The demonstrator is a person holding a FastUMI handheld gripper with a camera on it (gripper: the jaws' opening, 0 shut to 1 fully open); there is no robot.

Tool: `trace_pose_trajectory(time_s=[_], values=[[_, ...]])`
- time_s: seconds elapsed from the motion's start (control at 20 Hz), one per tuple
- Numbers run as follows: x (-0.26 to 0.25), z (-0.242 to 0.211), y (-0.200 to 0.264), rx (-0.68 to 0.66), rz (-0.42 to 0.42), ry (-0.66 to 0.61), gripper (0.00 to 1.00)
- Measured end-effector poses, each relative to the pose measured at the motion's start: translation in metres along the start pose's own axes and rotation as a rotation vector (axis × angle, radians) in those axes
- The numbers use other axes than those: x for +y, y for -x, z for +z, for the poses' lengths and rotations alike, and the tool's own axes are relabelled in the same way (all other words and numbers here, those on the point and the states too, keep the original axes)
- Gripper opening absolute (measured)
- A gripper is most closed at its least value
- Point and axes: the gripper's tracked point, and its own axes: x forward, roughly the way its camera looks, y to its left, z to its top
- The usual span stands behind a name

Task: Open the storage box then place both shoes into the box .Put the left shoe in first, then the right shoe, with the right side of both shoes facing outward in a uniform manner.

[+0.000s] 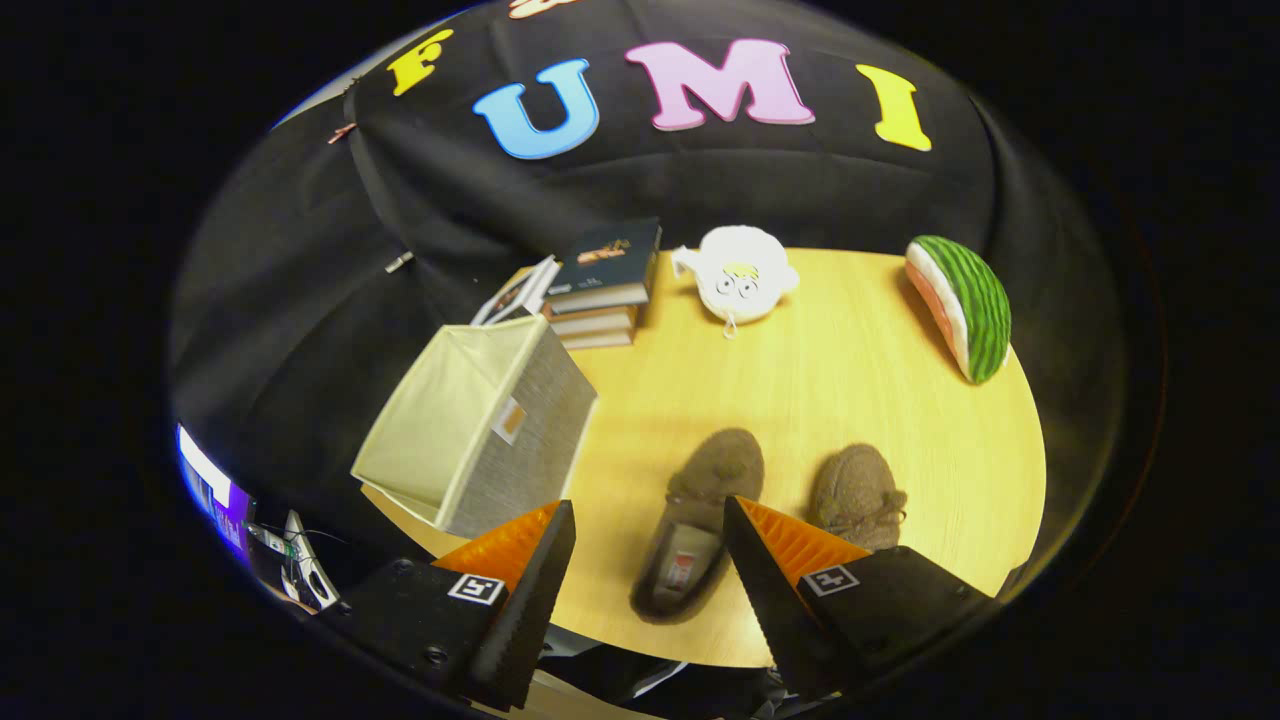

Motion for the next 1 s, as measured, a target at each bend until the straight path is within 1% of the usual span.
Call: trace_pose_trajectory(time_s=[0.05,0.15,0.25,0.3,0.35,0.55,0.7,0.75,0.8,0.9,0.95,1.0], values=[[-0.007,-0.012,-0.005,0.022,-0.017,-0.008,0.92],[-0.020,-0.037,-0.018,0.072,-0.052,-0.012,0.89],[-0.029,-0.052,-0.031,0.108,-0.078,-0.002,0.87],[-0.035,-0.057,-0.037,0.113,-0.088,0.007,0.77],[-0.038,-0.062,-0.045,0.122,-0.103,0.018,0.74],[-0.045,-0.073,-0.071,0.141,-0.130,0.001,0.74],[-0.054,-0.074,-0.091,0.136,-0.173,-0.017,0.65],[-0.056,-0.073,-0.098,0.127,-0.185,-0.015,0.64],[-0.058,-0.075,-0.104,0.131,-0.196,-0.015,0.56],[-0.058,-0.074,-0.113,0.129,-0.221,-0.029,0.47],[-0.060,-0.070,-0.117,0.116,-0.239,-0.037,0.46],[-0.061,-0.069,-0.117,0.116,-0.251,-0.053,0.40]])
